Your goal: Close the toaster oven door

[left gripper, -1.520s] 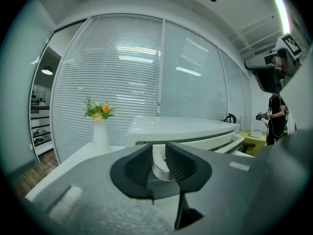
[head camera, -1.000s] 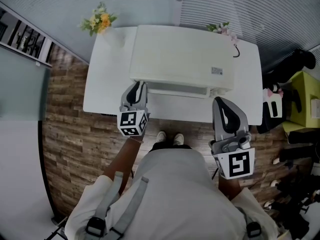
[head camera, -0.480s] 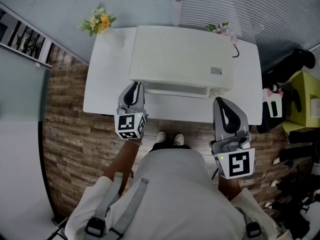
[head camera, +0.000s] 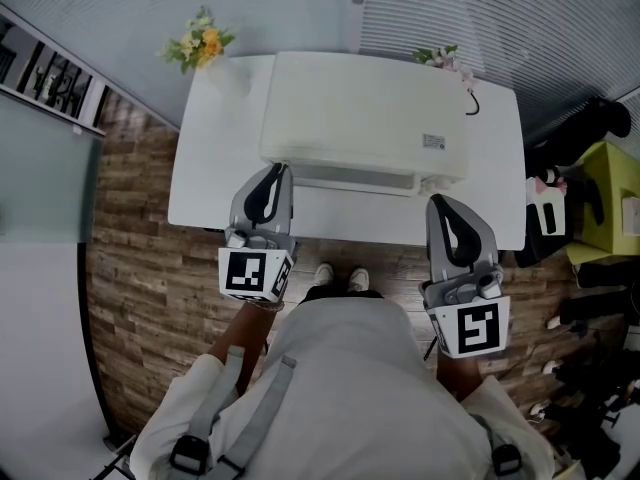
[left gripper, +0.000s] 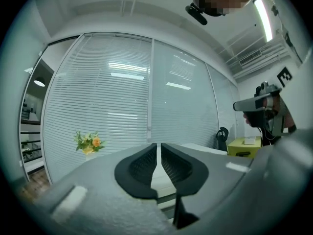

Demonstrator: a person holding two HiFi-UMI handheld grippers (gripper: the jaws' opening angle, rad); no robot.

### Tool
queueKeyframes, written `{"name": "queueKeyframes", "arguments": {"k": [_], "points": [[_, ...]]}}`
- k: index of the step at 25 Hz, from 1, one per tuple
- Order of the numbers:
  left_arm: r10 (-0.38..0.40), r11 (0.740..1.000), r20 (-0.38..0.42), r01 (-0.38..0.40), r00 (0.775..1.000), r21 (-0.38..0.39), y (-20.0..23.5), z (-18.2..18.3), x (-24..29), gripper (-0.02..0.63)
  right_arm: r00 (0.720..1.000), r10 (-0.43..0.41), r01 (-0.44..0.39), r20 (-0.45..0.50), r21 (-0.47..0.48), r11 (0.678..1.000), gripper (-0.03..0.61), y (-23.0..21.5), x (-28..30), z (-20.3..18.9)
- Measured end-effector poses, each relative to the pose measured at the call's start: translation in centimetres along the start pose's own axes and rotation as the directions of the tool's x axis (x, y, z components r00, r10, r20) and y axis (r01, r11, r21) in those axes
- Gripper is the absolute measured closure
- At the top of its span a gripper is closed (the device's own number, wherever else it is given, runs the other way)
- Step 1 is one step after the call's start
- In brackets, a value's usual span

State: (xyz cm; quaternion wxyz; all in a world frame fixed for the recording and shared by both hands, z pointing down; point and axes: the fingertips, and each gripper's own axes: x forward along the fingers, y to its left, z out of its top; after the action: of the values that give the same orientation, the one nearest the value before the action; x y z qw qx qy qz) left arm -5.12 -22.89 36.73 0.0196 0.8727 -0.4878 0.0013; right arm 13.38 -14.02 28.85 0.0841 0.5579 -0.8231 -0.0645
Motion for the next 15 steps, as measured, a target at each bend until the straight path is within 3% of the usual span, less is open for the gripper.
{"name": "queueKeyframes", "arguments": {"k": [8,15], "points": [[-0.085,0.996,0.082,0.085,0.993,0.012,-3.7,6.3,-1.7,0.606,1.0,0.007,-0.007,0.015,-0.015,1.0,0.574,0.1,-0.3,0.6],[-0.13,0.991,0.131,0.125,0.983,0.04,-5.5,8.8,-2.8,0.611,1.0,0.007,-0.007,0.011,0.01,1.0,0.574,0.5,-0.4,1.1]]}}
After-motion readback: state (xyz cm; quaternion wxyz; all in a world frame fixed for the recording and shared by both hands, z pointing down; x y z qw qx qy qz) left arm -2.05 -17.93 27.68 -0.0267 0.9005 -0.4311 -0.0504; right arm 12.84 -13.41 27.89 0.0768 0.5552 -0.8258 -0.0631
